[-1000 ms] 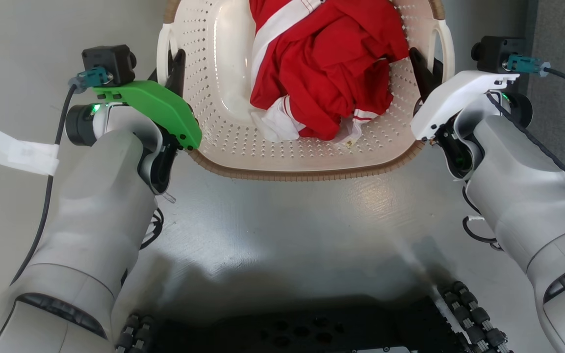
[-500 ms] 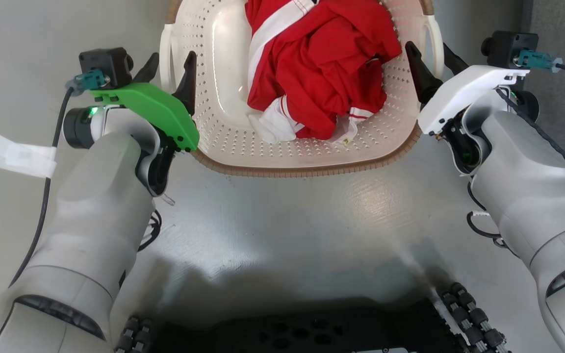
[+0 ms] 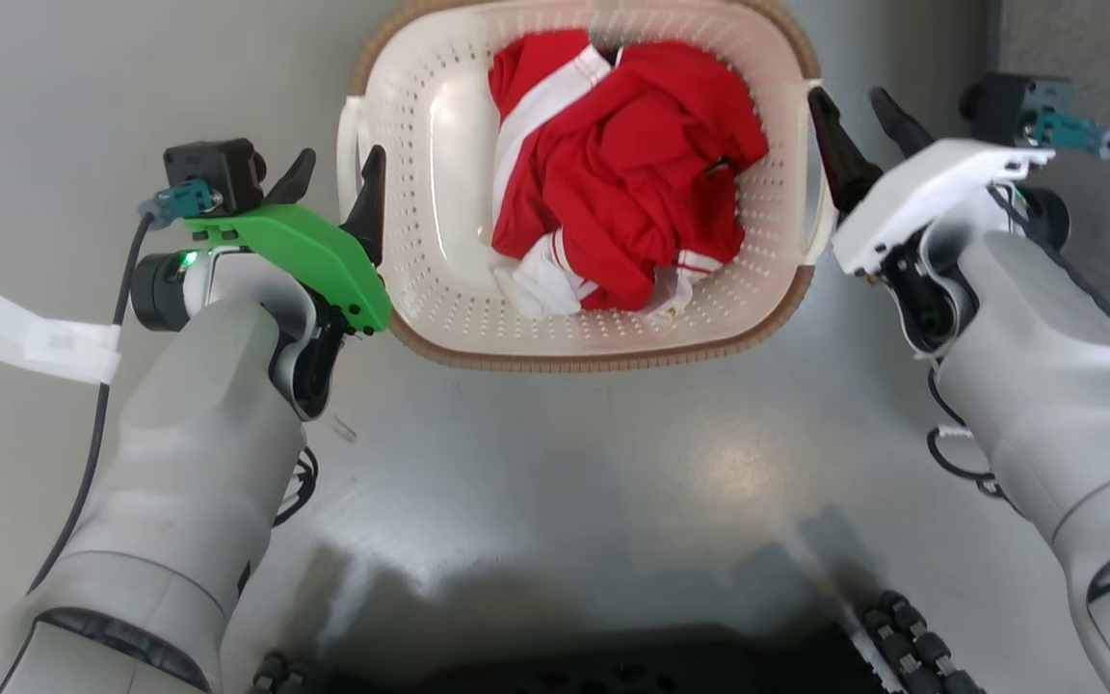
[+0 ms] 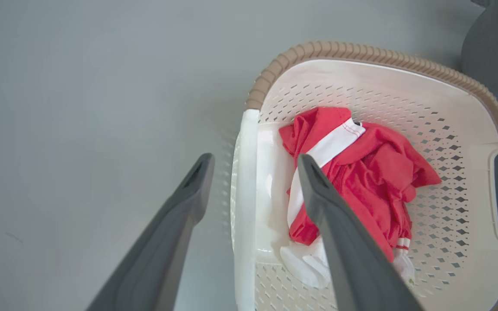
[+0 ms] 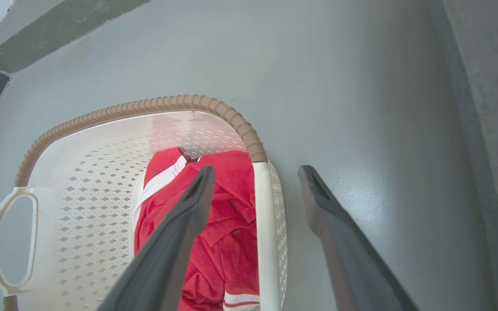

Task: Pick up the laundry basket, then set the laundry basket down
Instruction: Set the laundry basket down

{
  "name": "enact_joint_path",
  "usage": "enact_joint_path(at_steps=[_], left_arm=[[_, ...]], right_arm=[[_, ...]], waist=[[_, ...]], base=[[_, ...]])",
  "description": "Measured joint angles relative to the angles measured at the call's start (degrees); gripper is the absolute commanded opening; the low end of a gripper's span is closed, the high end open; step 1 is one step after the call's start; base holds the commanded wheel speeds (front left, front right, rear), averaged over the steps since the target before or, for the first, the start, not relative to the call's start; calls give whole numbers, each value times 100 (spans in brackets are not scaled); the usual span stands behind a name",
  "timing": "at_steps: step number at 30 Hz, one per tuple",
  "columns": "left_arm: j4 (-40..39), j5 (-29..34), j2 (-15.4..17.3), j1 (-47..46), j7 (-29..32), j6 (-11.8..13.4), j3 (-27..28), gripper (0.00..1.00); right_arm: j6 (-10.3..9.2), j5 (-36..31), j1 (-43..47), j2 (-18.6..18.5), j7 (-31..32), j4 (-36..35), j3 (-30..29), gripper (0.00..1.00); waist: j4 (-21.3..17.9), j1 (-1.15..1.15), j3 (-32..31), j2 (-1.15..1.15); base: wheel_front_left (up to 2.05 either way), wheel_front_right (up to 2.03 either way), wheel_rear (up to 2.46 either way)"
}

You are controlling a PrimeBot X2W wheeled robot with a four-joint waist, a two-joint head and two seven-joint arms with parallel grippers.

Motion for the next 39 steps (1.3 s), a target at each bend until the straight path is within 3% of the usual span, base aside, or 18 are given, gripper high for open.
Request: enact_joint_path(at_steps=[9,27,39], left_arm=[[-302,314,98,346,0,-4,260,100],[-1881,1248,383,1371,0,-5,1215,100],[-2742,1756,410,2467,0,13,1819,100]], right_arm=[[0,-191,439,-53,0,-466,-309,100],[0,-898,1478,-244,-1,-1745,-1308,100],[-21,-1561,2554,-147,-1,-2655,-1808,100]], waist=[[-6,0,-631,0],[-17,0,-2161,0],[-7,0,-3154,0]], base=[[0,0,0],[0,0,0],[0,0,0]])
